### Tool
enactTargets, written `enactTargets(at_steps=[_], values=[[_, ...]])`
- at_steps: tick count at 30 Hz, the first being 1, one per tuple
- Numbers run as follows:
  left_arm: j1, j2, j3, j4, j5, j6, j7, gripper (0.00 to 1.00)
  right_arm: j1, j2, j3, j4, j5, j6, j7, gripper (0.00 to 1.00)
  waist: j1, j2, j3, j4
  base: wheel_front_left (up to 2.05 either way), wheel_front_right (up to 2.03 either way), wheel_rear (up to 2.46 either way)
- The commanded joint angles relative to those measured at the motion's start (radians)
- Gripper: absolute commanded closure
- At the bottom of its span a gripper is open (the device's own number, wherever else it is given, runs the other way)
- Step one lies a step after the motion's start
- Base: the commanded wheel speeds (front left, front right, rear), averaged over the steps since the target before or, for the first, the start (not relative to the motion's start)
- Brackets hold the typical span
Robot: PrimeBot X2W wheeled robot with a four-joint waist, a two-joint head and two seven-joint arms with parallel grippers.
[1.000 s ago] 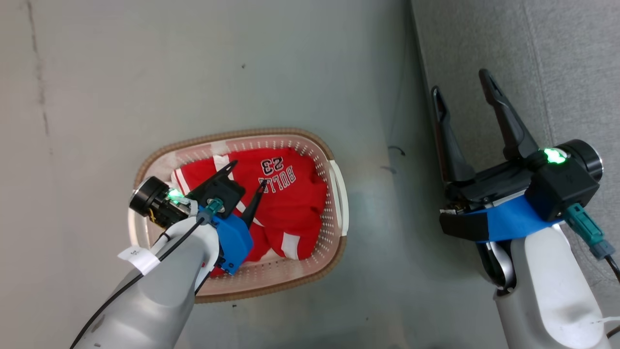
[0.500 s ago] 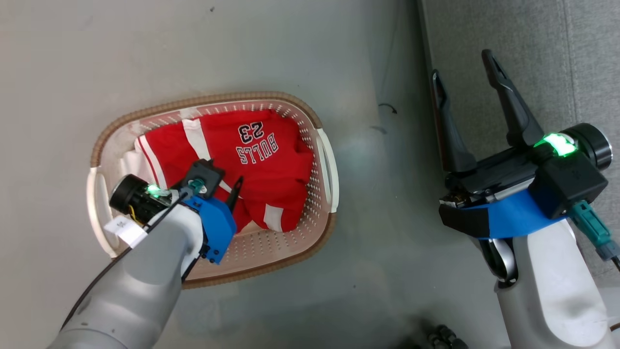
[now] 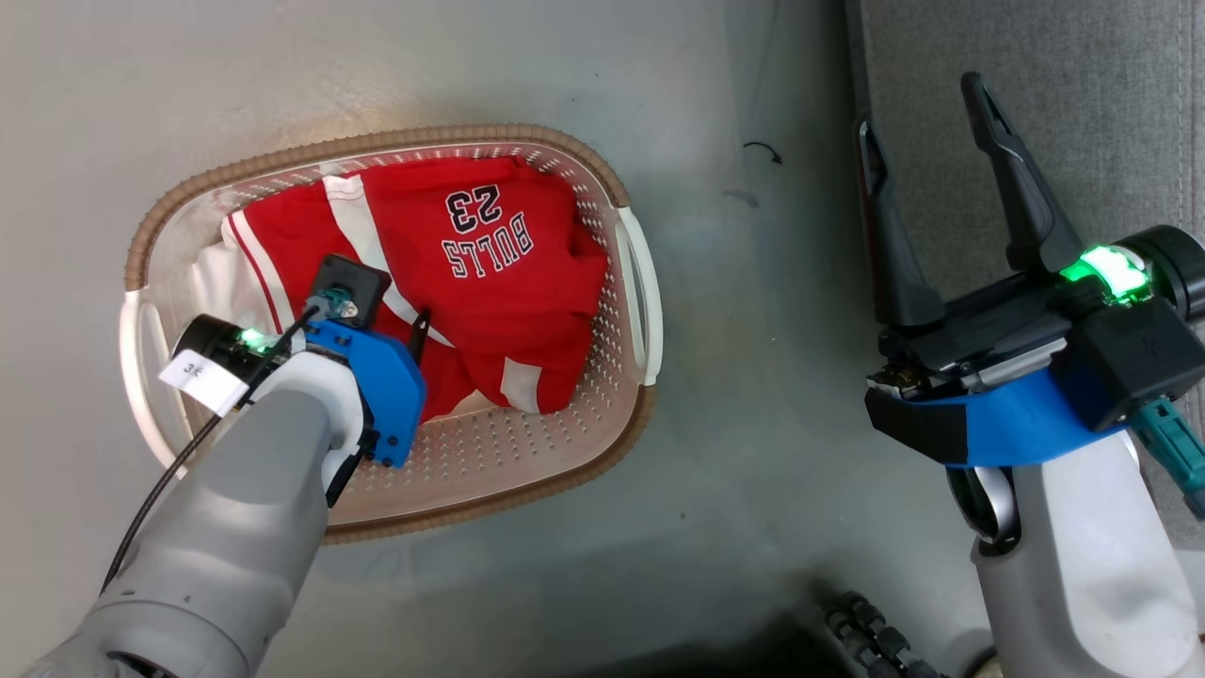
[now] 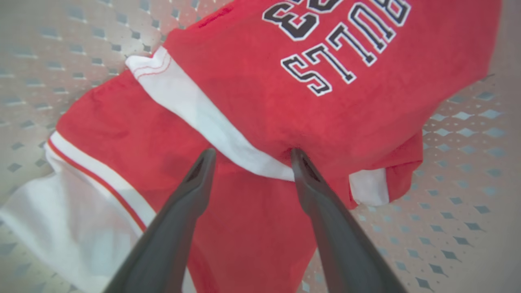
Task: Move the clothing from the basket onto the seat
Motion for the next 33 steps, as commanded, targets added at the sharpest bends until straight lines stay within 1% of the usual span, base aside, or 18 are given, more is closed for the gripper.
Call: enactTargets(at_steps=[1,4,8,13,21,25,31,32,33], values=[[-0.015,0.004,0.008,0.006,-0.022,-0.001,0.013,0.0,-0.007,-0.004,-0.001,-0.008,-0.006,0.0,-0.004,0.0,-0.0001,0.0001,0.007,-0.002,0.0,0.0,0.0],[-0.017,0.005,0.025,0.007,-0.074,-0.001,0.049,0.0,-0.005,-0.003,-0.001,-0.013,-0.004,0.0,-0.004,0.0,-0.0001,0.0001,0.018,-0.009,0.0,0.0,0.0],[-0.025,0.012,0.034,-0.012,-0.132,-0.001,0.069,0.0,-0.002,-0.004,-0.005,-0.02,-0.002,0.0,-0.004,0.0,-0.0001,0.0001,0.034,-0.013,0.0,0.0,0.0],[-0.036,0.016,0.021,-0.041,-0.182,-0.001,0.089,0.0,0.003,-0.004,-0.007,-0.025,-0.003,0.0,-0.004,0.0,-0.0001,0.0001,0.049,-0.014,0.0,0.0,0.0],[-0.06,0.022,-0.013,-0.084,-0.264,-0.001,0.09,0.0,0.003,-0.004,-0.001,-0.035,0.0,0.0,-0.004,0.0,-0.0001,0.0001,0.075,-0.017,0.0,0.0,0.0],[-0.074,0.019,-0.036,-0.083,-0.303,-0.001,0.089,0.0,0.008,-0.004,-0.002,-0.045,-0.002,0.0,-0.004,0.0,-0.0001,0.0001,0.092,-0.02,0.0,0.0,0.0],[-0.096,0.008,-0.069,-0.068,-0.323,-0.001,0.063,0.0,0.017,-0.004,-0.006,-0.059,-0.006,0.0,-0.004,0.0,-0.0001,0.0001,0.106,-0.019,0.0,0.0,0.0],[-0.098,0.004,-0.073,-0.063,-0.328,-0.001,0.063,0.05,0.018,-0.004,-0.006,-0.06,-0.007,0.0,-0.004,0.0,-0.0001,0.0001,0.108,-0.018,0.0,0.0,0.0],[-0.104,0.001,-0.077,-0.059,-0.329,-0.001,0.058,0.57,0.019,-0.004,-0.007,-0.061,-0.008,0.0,-0.004,0.0,-0.0001,0.0001,0.108,-0.016,0.0,0.0,0.0]])
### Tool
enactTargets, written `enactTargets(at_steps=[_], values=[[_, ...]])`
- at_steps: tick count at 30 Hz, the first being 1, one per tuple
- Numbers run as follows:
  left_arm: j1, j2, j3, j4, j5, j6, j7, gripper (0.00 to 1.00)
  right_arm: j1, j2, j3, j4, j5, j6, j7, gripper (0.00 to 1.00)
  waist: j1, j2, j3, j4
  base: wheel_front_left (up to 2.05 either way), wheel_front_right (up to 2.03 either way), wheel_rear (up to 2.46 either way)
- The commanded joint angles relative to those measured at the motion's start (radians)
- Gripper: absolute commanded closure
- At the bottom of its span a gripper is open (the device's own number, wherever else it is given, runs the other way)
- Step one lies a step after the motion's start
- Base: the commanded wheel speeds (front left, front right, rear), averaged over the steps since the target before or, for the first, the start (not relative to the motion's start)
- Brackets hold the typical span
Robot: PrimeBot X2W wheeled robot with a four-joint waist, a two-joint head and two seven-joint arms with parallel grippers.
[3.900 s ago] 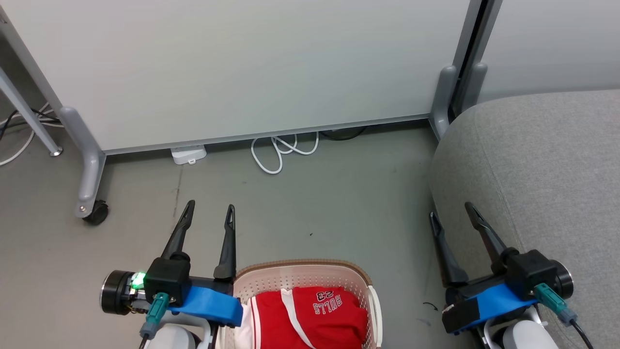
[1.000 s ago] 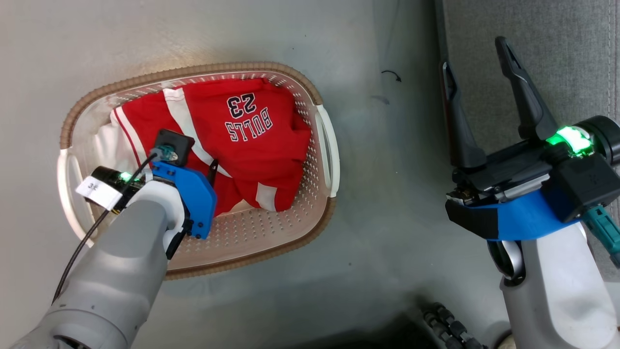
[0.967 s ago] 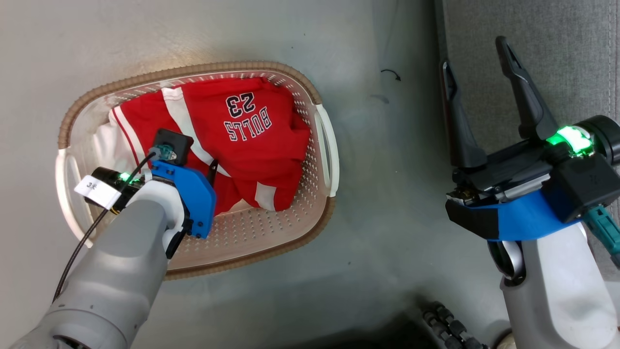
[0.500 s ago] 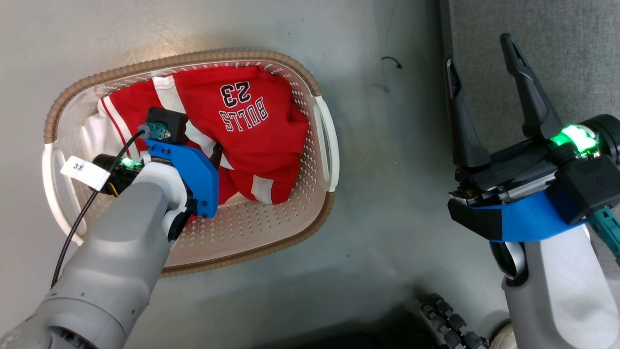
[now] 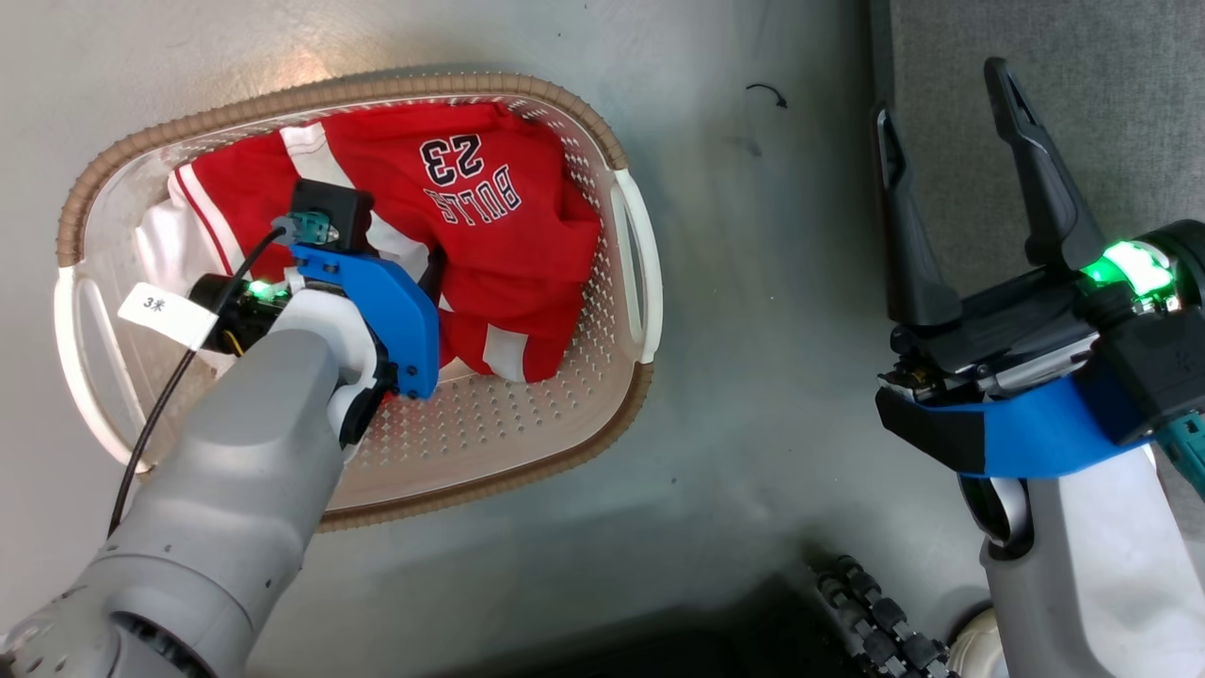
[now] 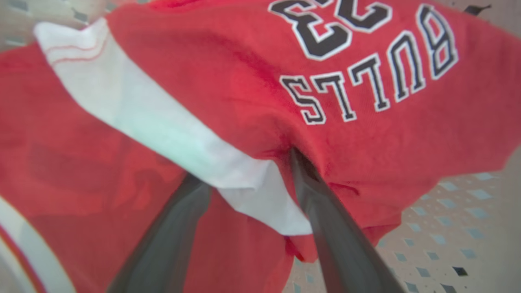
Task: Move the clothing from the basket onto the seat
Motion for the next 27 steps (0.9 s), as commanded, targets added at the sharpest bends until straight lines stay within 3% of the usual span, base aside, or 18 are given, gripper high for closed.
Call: enactTargets(at_steps=[1,14,27], values=[[-0.025,-0.006,-0.009,0.008,-0.005,-0.001,-0.016,1.0,0.009,-0.004,-0.002,-0.006,-0.009,0.0,-0.004,0.0,0.0,0.0,0.001,0.003,0.0,0.0,0.0],[-0.013,-0.021,-0.071,-0.039,-0.064,-0.001,-0.106,1.0,-0.003,-0.004,-0.003,0.016,-0.01,0.0,-0.004,0.0,0.0,0.0,-0.035,0.03,0.0,0.0,0.0],[0.051,-0.015,-0.139,-0.098,-0.129,-0.001,-0.212,1.0,-0.016,-0.004,-0.004,0.066,-0.008,0.0,-0.003,0.0,0.0,0.0,-0.169,0.078,0.0,0.0,0.0]])
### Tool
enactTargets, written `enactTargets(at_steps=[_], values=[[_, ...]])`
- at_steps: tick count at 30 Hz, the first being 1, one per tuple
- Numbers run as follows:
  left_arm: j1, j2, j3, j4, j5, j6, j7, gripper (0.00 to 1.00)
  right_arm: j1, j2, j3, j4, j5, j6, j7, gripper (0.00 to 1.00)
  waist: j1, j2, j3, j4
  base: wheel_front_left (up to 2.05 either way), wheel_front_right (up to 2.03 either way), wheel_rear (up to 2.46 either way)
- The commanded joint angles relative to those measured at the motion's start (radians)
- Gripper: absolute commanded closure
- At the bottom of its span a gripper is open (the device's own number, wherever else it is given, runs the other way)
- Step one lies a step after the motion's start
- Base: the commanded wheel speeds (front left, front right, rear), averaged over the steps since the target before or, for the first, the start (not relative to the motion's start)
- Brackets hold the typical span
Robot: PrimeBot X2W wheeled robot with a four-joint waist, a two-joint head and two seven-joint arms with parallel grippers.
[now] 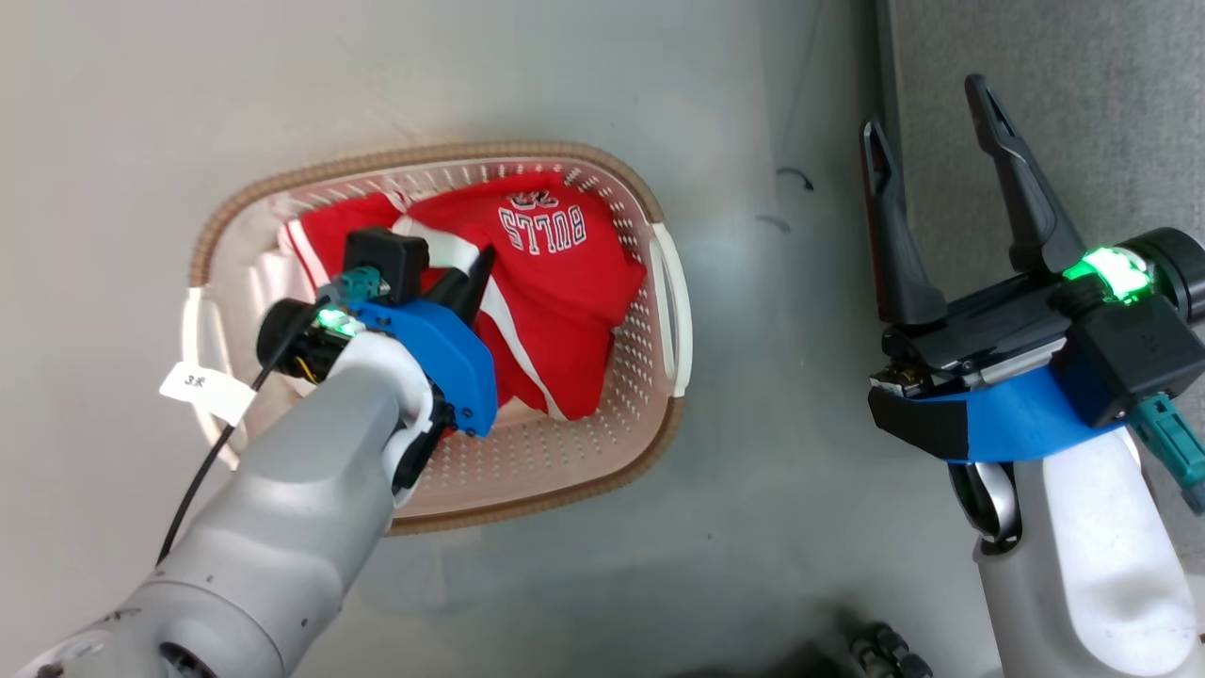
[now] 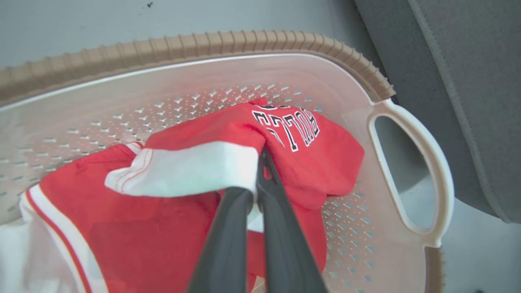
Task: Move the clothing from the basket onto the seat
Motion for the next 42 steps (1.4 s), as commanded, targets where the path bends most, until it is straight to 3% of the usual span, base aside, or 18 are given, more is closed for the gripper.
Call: enactTargets(at_steps=[1,9,28,34,42], values=[[0.008,0.001,-0.003,-0.006,-0.006,-0.001,-0.008,1.0,-0.004,-0.004,-0.004,0.007,-0.004,0.0,-0.004,0.0,0.0,0.0,-0.038,0.019,0.0,0.0,0.0],[0.057,0.006,0.037,-0.074,0.013,-0.001,-0.017,1.0,0.026,-0.004,-0.012,0.045,-0.009,0.0,-0.004,0.0,0.0,0.0,-0.154,0.056,0.0,0.0,0.0],[0.276,0.033,0.395,-0.318,0.341,-0.001,-0.018,1.0,0.129,-0.004,-0.02,0.11,0.015,0.0,-0.004,0.0,0.0,0.0,-0.457,0.081,0.0,0.0,0.0],[0.312,0.034,0.473,-0.4,0.456,-0.001,-0.018,1.0,0.163,-0.004,-0.02,0.122,0.026,0.0,-0.004,0.0,0.0,0.0,-0.535,0.082,0.0,0.0,0.0],[0.326,0.026,0.518,-0.489,0.532,-0.001,-0.018,1.0,0.201,-0.004,-0.022,0.135,0.04,0.0,-0.004,0.0,0.0,0.0,-0.623,0.089,0.0,0.0,0.0]])
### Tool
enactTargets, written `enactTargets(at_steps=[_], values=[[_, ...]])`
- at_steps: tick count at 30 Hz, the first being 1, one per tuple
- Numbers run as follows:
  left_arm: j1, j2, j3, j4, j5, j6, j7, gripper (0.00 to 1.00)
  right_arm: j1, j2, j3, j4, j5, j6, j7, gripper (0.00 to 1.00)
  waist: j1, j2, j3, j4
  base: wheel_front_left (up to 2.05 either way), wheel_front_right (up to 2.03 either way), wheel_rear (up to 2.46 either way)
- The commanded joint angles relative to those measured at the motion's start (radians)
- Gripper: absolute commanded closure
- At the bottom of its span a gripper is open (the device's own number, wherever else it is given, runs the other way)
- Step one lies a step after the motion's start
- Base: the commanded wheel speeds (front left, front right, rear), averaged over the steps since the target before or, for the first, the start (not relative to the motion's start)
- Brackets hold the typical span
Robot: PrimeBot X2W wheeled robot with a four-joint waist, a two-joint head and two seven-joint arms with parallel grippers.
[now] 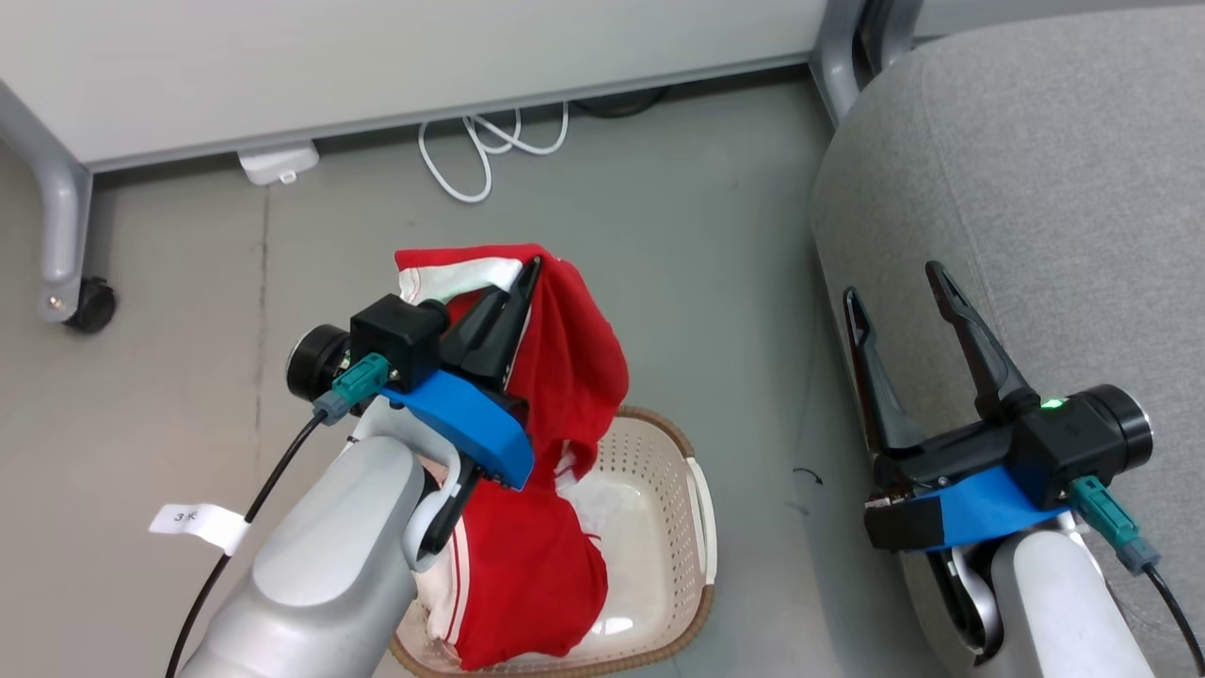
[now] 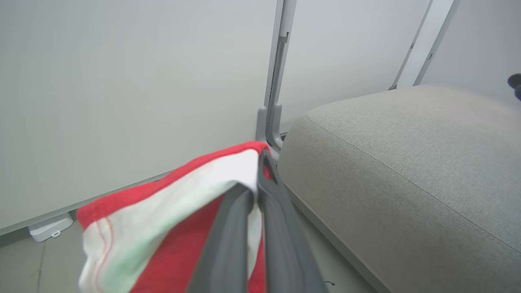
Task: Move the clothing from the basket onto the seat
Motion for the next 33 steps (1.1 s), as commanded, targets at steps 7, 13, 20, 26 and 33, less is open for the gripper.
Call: enactTargets(at_steps=[7,13,20,26,33], values=[[-0.044,0.006,-0.01,-0.075,0.016,-0.001,-0.005,1.0,0.044,-0.004,-0.001,0.008,0.025,0.0,-0.004,0.0,0.0002,-0.0001,-0.08,0.009,0.0,0.0,0.0],[-0.103,0.019,-0.054,-0.116,-0.018,-0.001,-0.001,1.0,0.065,-0.004,-0.004,0.01,0.033,0.0,-0.004,0.0,0.0002,-0.0001,-0.112,0.016,0.0,0.0,0.0],[-0.193,0.031,-0.105,-0.195,-0.069,-0.001,0.046,1.0,0.089,-0.004,-0.019,0.008,0.035,0.0,-0.004,0.0,0.0002,-0.0001,-0.137,0.031,0.0,0.0,0.0],[-0.249,0.043,-0.118,-0.278,-0.059,0.002,0.074,1.0,0.1,-0.004,-0.024,0.004,0.037,0.0,-0.003,0.0,0.0002,-0.0001,-0.149,0.044,0.0,0.0,0.0],[-0.241,0.05,-0.128,-0.323,-0.059,0.014,0.09,1.0,0.09,-0.004,-0.007,-0.002,0.024,0.0,-0.003,0.0,0.0002,-0.0001,-0.153,0.048,0.0,0.0,0.0]])
